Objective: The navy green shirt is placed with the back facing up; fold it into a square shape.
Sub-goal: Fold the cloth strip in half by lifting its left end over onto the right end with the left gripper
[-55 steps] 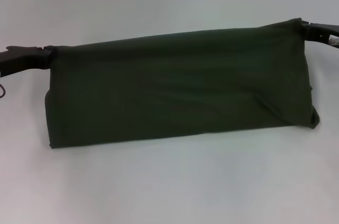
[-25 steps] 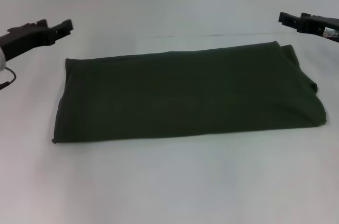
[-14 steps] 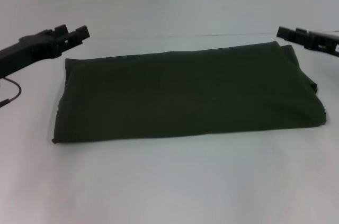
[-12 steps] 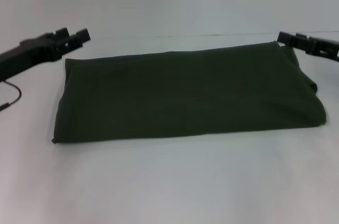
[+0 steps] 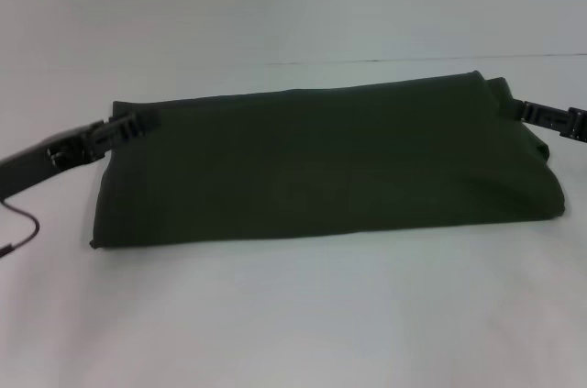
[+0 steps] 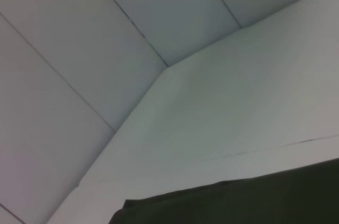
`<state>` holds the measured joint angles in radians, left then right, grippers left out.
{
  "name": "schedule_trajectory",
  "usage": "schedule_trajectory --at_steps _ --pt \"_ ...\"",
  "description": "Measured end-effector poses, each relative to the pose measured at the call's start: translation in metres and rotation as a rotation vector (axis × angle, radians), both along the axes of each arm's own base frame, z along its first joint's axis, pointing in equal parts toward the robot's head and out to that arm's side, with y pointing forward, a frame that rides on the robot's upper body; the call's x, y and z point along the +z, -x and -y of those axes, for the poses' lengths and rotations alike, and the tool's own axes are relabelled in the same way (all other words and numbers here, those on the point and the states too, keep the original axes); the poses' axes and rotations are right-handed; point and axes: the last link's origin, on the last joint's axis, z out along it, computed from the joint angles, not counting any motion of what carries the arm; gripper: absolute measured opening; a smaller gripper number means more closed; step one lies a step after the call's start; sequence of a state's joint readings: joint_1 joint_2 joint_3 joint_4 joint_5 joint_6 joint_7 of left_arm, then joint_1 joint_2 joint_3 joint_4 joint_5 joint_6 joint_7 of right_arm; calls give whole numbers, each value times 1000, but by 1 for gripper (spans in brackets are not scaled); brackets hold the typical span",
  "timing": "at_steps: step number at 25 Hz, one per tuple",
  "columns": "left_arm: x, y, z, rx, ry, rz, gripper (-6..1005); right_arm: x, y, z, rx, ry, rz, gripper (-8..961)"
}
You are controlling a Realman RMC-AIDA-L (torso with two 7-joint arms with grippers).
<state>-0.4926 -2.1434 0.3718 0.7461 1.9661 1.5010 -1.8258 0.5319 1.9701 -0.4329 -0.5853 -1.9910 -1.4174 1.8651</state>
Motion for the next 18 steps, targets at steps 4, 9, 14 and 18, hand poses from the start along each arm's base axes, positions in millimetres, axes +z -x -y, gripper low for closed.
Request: schedule_trajectory --at_steps 4,9,14,18 --pt "-5 7 13 64 71 60 749 0 0 5 17 23 -5 690" --pt "-15 13 21 114 158 54 753 -4 2 6 43 48 26 688" --pt "-21 15 25 162 216 76 758 -2 2 1 39 39 43 692" --pt "-20 11 26 178 280 94 761 2 1 -3 33 27 57 696"
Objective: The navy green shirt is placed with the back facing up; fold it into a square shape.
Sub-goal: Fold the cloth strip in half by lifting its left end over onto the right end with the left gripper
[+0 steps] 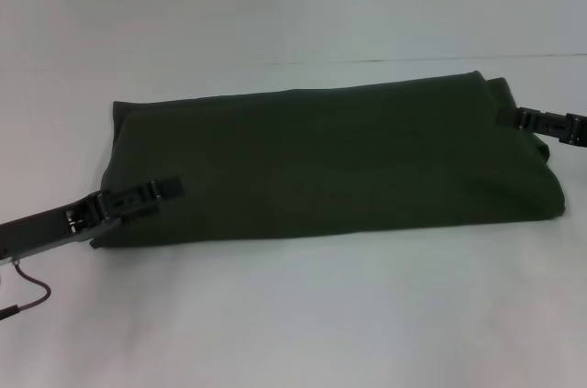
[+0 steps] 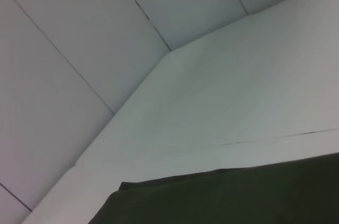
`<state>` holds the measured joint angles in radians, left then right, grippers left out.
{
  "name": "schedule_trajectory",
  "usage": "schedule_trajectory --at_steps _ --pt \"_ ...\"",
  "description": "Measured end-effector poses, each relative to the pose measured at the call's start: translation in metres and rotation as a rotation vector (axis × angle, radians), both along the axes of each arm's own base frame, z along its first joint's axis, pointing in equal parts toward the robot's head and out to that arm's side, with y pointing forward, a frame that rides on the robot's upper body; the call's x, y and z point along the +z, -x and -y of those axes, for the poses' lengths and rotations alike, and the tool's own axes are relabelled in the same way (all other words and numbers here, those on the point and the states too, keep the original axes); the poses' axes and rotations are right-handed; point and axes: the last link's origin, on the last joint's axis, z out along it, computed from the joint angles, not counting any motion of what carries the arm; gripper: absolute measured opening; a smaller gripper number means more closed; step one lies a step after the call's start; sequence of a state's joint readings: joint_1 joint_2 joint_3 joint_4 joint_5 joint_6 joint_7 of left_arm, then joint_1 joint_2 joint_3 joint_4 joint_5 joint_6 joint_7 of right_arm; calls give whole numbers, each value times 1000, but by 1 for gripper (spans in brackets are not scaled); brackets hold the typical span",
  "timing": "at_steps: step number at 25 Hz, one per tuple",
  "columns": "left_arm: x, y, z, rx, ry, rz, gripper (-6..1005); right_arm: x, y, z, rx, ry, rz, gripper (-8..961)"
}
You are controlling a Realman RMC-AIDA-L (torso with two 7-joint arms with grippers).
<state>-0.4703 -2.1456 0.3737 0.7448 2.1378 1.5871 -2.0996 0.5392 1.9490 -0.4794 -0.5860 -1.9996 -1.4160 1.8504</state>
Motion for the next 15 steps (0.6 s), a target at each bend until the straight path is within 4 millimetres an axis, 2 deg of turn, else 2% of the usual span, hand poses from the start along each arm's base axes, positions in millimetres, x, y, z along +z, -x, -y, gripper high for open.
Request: schedule_trajectory --at_steps 5,10,15 --pt "0 -1 0 3 17 3 872 -1 -2 -3 -17 11 24 696" --pt "1 -2 -1 -9 5 2 870 -2 -14 -8 -101 9 86 696" --pt "2 -3 -4 -11 3 -4 868 -4 -13 -11 -106 9 101 696"
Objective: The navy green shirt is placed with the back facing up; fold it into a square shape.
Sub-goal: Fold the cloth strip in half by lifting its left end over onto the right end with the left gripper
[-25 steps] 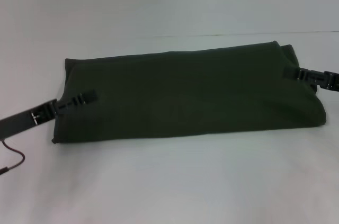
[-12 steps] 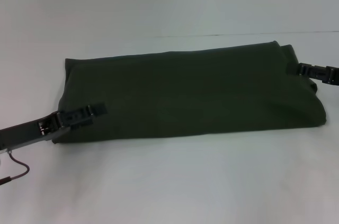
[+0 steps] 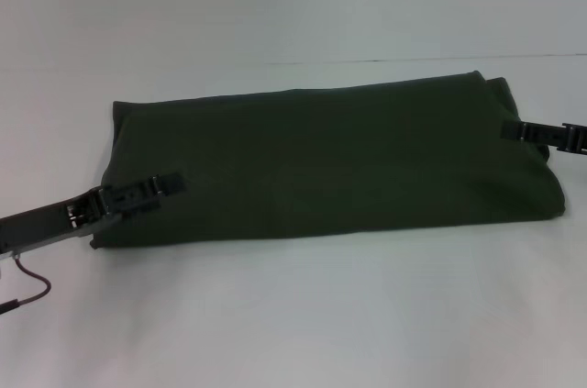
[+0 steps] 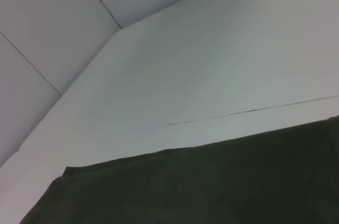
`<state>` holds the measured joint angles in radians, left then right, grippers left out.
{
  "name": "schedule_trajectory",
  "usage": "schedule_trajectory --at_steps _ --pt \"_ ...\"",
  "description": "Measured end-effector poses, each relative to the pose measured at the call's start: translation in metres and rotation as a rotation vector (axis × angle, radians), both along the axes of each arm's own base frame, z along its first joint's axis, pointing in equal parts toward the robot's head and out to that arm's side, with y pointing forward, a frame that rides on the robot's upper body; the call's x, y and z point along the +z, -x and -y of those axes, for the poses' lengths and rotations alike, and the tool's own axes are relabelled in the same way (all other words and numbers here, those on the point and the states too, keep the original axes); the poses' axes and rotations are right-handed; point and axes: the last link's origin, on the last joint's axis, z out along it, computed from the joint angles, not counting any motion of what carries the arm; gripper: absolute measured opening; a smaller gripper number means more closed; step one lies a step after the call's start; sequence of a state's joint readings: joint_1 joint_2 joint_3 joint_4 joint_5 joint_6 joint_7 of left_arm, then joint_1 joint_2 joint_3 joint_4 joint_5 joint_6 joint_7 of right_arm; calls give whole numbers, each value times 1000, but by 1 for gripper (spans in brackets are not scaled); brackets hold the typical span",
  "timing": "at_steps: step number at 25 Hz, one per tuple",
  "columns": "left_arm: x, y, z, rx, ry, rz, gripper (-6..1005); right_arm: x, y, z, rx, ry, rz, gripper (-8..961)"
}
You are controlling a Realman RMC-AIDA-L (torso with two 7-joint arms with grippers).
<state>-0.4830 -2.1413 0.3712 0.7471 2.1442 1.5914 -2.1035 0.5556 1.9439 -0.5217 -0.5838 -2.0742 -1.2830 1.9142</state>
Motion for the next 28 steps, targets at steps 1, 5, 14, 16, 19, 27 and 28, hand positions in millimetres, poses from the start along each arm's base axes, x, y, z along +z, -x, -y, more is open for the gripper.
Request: schedule_trajectory --at_steps 1,5,14,16,19,27,28 --pt "0 1 0 8 4 2 868 0 0 0 0 -1 1 696" --pt "0 3 3 56 35 22 866 1 0 -1 0 -5 4 696" --pt "-3 14 7 238 137 51 862 5 1 -6 1 -23 19 696" --pt "-3 16 5 286 140 65 862 6 2 -7 1 -26 20 696" --pt "-3 21 4 345 134 79 863 8 1 -8 1 -32 23 697" --pt "-6 29 5 451 165 88 862 14 0 -9 0 -42 28 697" --pt "-6 29 4 458 166 91 862 14 0 -9 0 -42 29 697"
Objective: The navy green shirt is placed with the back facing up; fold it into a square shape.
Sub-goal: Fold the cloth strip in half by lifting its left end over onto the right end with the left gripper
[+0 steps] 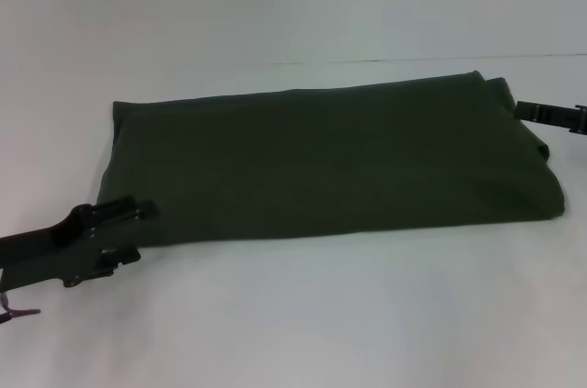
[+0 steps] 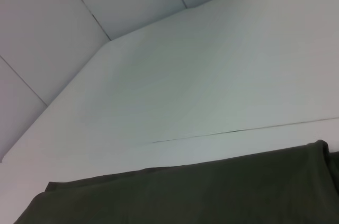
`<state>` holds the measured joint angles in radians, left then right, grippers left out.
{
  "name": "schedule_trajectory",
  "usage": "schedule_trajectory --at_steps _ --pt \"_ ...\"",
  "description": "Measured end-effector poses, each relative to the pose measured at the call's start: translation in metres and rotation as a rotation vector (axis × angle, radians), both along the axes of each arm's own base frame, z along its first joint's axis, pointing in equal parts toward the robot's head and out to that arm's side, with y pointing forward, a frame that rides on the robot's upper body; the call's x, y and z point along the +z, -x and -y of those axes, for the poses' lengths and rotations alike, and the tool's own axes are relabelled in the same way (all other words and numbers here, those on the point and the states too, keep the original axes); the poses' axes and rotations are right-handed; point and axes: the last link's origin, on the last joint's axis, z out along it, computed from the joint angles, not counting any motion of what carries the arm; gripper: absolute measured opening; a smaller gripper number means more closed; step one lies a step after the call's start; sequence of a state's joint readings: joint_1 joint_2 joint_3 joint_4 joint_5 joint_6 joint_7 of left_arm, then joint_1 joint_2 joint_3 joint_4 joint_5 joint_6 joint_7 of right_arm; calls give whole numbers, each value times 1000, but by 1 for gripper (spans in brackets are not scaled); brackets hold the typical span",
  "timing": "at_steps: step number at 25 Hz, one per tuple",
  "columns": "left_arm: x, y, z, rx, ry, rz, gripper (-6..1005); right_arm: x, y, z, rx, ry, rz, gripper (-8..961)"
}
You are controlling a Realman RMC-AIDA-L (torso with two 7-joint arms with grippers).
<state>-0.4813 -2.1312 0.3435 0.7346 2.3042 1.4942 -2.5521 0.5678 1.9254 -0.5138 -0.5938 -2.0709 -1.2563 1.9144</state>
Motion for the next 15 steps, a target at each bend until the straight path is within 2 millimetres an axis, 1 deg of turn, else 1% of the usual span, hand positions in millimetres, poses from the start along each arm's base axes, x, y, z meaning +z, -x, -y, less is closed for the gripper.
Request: schedule_trajectory --at_steps 6,15 --pt "0 7 -2 53 1 -25 863 2 0 -1 1 -2 3 697" --pt "1 13 -5 85 -11 -64 862 3 -1 -1 0 -5 4 697"
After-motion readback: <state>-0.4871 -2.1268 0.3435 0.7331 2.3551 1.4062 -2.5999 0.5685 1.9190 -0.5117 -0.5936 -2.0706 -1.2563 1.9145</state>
